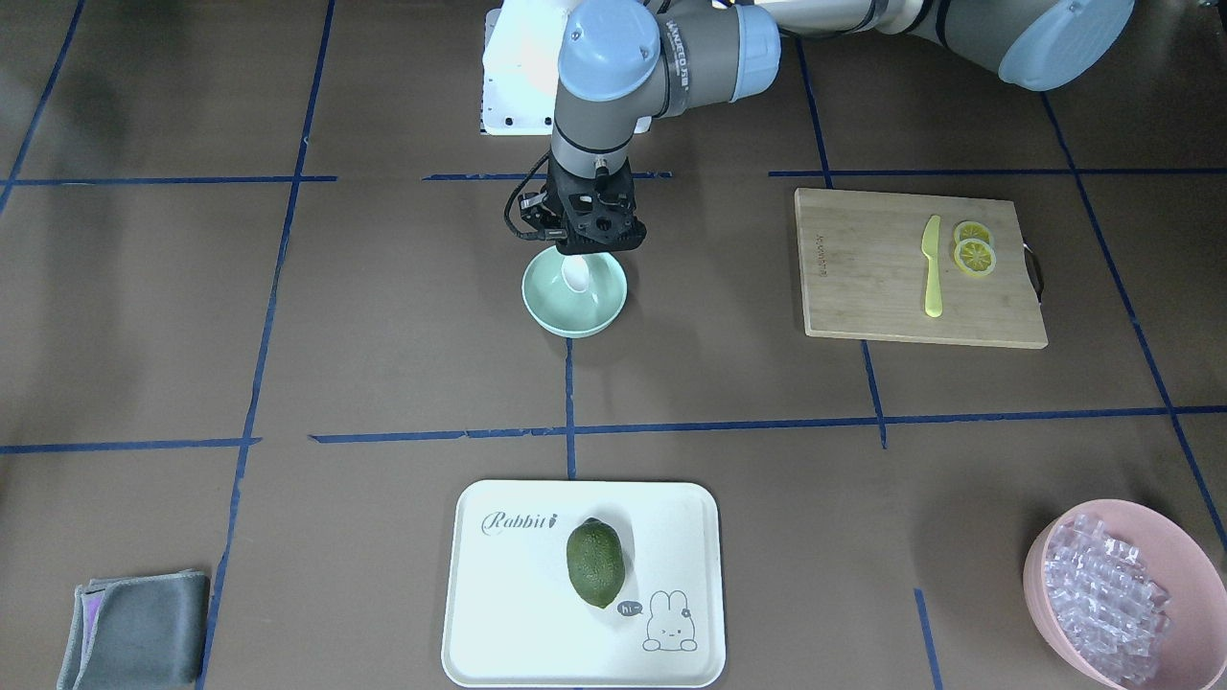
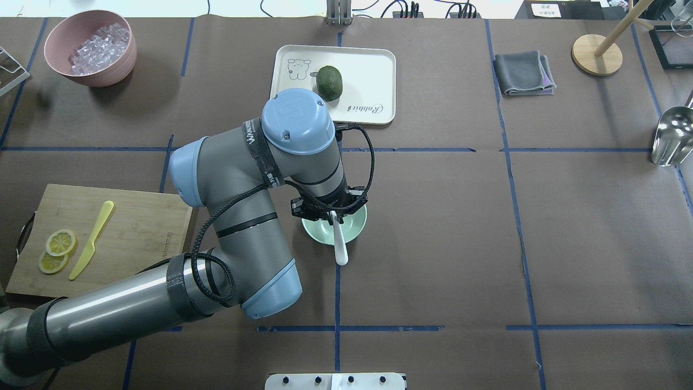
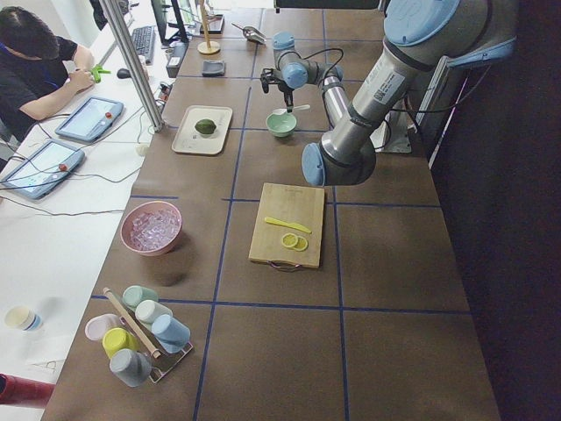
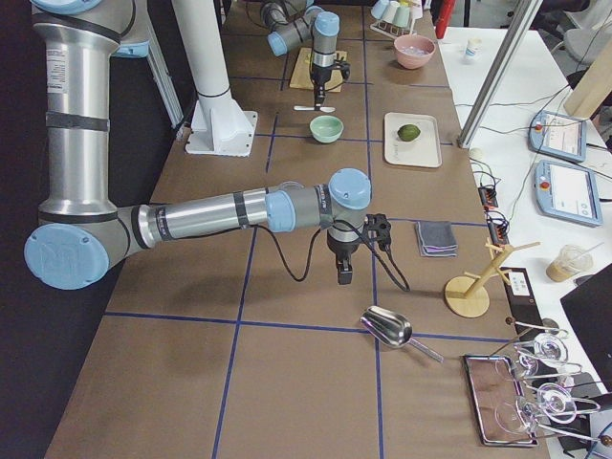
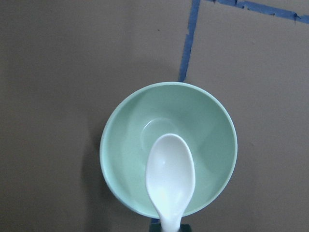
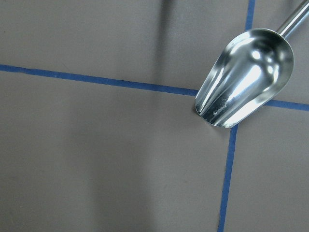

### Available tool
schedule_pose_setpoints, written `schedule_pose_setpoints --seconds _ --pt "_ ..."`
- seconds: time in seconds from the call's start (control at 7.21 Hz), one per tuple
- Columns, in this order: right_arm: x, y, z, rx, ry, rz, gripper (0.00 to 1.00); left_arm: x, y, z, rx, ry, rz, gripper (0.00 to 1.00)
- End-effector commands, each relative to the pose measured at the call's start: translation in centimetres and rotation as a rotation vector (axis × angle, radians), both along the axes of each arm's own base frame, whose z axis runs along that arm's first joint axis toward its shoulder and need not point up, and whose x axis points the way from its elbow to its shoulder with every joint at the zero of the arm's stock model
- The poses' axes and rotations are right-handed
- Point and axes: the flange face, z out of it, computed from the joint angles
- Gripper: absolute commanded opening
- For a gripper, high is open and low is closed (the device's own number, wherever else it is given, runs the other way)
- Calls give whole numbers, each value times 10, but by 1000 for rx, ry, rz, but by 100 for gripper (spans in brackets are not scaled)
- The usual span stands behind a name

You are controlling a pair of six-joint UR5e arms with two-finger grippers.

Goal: Place spoon in bowl
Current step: 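Lift the white spoon and carry it over the green bowl with the left gripper, then lower the spoon into the bowl and open the left gripper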

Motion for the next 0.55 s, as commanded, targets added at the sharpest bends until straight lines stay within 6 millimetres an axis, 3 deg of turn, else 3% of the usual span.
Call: schedule_pose_setpoints --seconds 0.0,0.42 --pt "0 -2 -3 4 -3 2 100 7 -5 8 3 -3 -1 0" --pt "-1 -3 -5 6 -4 3 100 7 -5 9 4 -5 1 6"
